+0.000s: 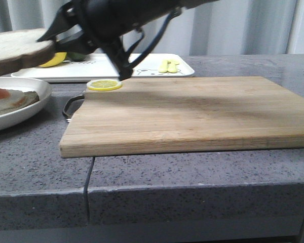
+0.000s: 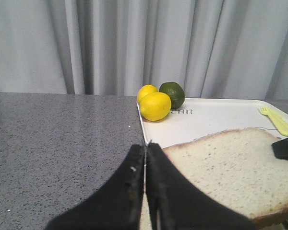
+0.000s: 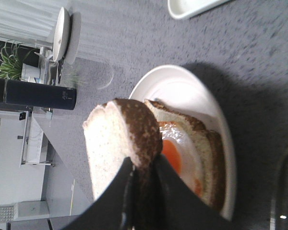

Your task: Place bread and move sandwich to tray

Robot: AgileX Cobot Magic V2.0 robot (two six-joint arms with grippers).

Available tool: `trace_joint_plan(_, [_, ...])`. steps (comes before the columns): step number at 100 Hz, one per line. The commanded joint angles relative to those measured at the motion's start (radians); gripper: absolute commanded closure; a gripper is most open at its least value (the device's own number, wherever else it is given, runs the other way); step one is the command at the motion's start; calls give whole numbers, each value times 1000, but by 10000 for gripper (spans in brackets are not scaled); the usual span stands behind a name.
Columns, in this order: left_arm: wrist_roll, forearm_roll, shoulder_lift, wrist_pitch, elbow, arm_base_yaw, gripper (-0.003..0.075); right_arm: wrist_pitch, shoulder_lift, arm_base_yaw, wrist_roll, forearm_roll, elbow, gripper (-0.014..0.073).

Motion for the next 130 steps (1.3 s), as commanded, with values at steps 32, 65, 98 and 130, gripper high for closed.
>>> trace_joint_plan(32, [-6, -8, 14, -90, -38, 1, 740, -7, 60, 54, -61, 102, -136, 650])
trace_joint_plan(65, [-6, -8, 14, -97, -43, 1, 740, 16, 72, 42, -109, 25, -136, 319])
trace_joint_plan(98, [-6, 1, 93, 126, -189, 97, 732, 89, 24, -53, -183, -103, -136, 320])
trace_joint_plan(130, [-6, 60, 268, 254, -359, 182, 374, 112, -127, -69, -327, -290, -136, 655])
